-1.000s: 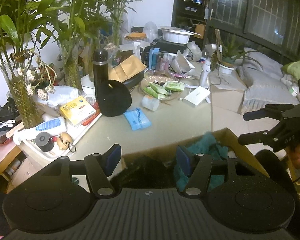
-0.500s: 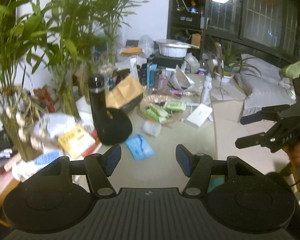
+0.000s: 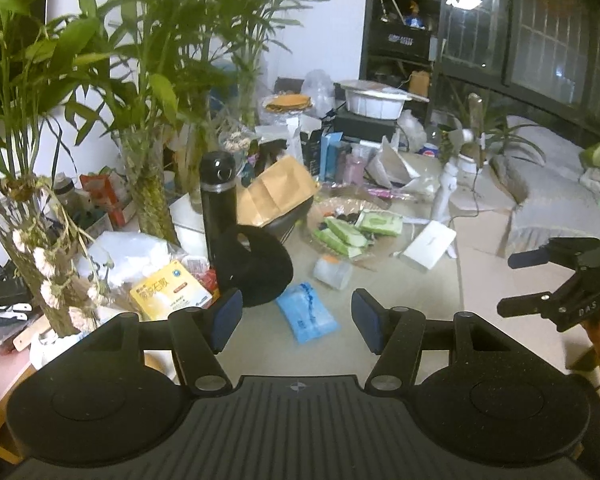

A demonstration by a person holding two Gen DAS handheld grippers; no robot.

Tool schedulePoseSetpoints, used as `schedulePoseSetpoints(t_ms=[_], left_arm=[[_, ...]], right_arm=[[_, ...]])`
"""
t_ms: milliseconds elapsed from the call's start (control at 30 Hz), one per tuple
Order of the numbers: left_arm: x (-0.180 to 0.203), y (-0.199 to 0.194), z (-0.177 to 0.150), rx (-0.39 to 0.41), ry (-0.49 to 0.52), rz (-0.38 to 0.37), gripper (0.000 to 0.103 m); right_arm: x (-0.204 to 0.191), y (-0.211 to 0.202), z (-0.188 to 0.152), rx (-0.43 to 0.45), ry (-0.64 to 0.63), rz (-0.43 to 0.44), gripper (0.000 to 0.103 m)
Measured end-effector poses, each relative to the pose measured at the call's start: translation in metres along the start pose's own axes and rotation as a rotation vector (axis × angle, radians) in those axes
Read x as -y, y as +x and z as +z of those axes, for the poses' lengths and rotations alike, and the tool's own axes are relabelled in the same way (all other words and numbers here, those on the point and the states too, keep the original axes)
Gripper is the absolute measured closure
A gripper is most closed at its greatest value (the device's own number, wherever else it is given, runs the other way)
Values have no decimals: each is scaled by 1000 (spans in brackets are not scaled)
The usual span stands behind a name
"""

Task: Organize soft objects
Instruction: 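Move the right gripper toward the blue wet-wipes pack on the table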

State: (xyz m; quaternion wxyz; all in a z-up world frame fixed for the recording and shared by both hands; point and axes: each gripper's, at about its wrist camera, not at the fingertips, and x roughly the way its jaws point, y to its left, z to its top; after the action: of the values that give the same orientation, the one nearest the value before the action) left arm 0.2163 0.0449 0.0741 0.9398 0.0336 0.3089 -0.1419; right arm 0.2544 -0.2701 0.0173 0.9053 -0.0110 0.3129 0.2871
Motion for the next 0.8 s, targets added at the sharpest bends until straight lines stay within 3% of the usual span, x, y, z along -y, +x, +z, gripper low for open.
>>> schedulePoseSetpoints(t_ms=[433, 800], left_arm=[[-6, 38, -15, -20, 56, -17, 43], [-18, 77, -18, -22, 52, -10, 43]], right_arm=[[29, 55, -35, -15, 46, -13, 0], [46, 99, -36, -28, 62, 15, 0]])
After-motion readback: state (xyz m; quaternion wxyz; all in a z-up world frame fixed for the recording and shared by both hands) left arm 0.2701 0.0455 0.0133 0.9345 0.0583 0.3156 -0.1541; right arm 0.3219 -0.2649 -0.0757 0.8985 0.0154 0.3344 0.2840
